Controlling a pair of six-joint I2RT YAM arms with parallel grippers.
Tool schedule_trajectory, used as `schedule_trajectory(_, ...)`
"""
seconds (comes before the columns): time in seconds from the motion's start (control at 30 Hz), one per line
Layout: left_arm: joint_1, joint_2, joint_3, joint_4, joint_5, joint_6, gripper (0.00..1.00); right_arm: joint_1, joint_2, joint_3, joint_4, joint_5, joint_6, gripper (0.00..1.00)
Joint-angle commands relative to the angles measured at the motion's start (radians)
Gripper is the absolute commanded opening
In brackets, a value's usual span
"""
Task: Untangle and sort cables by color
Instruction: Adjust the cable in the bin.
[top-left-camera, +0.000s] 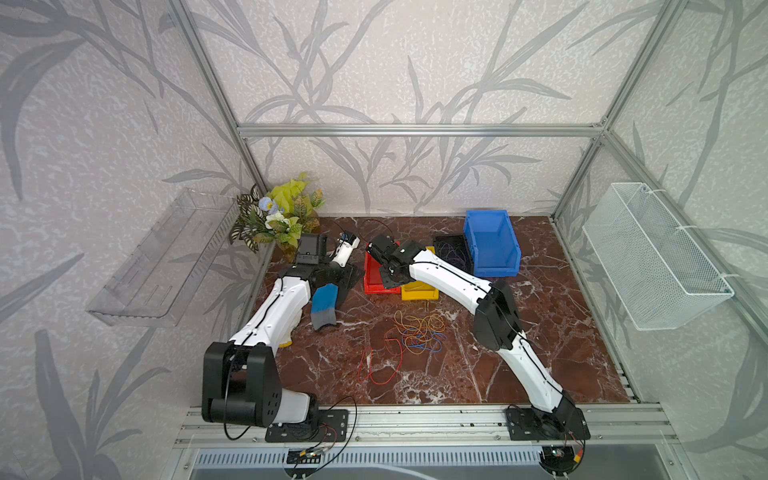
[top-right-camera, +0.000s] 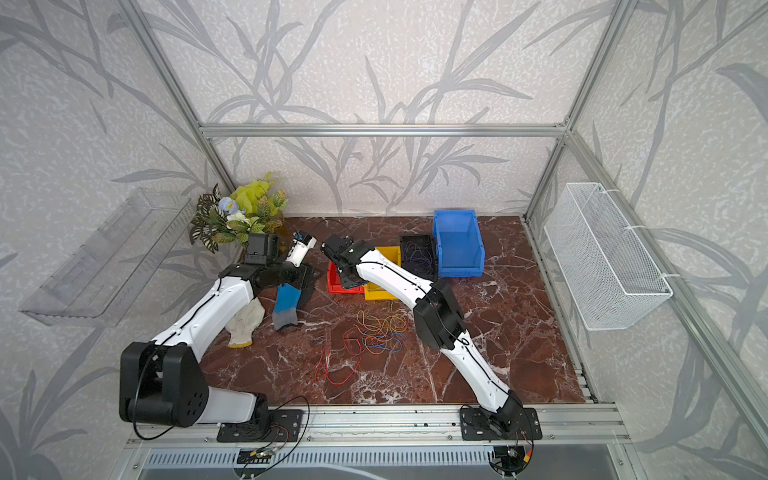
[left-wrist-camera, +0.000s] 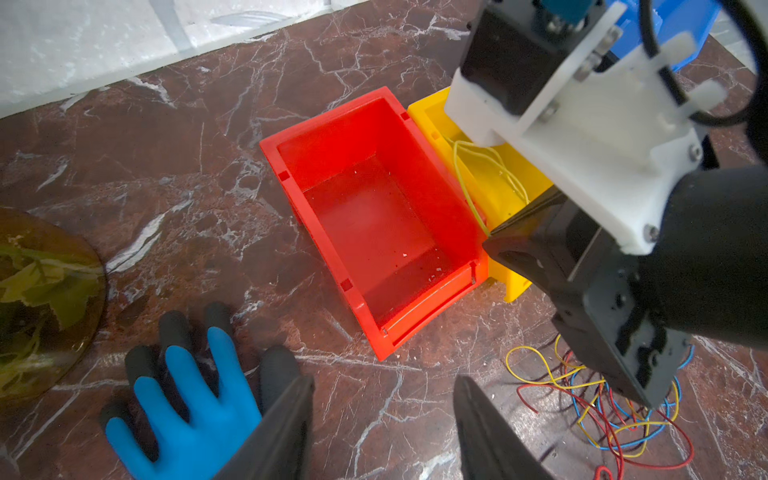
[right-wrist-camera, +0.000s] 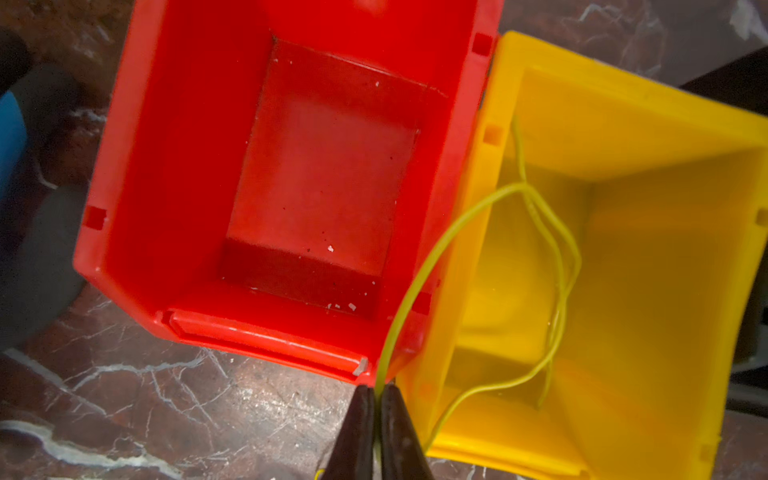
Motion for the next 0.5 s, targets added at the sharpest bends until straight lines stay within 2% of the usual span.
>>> schedule_trajectory(0.0,0.007,-0.021,-0.007,0.014,-0.004,0.01,0.56,0.005,-0.05,-0.026,-0.031,0.028,-0.015,0.05)
schedule_trajectory(0.2,0.009,-0.019,-0.009,0.018,-0.005,0.009,0.56,0.0,-0.114,-0.056,-0.048,0.033,-0.035,0.04)
schedule_trajectory(0.47,0.009,-0.017,-0.006,0.013,-0.016,0.021,0.56,-0.057,-0.26,-0.24,0.067,-0.088,-0.102,0.04)
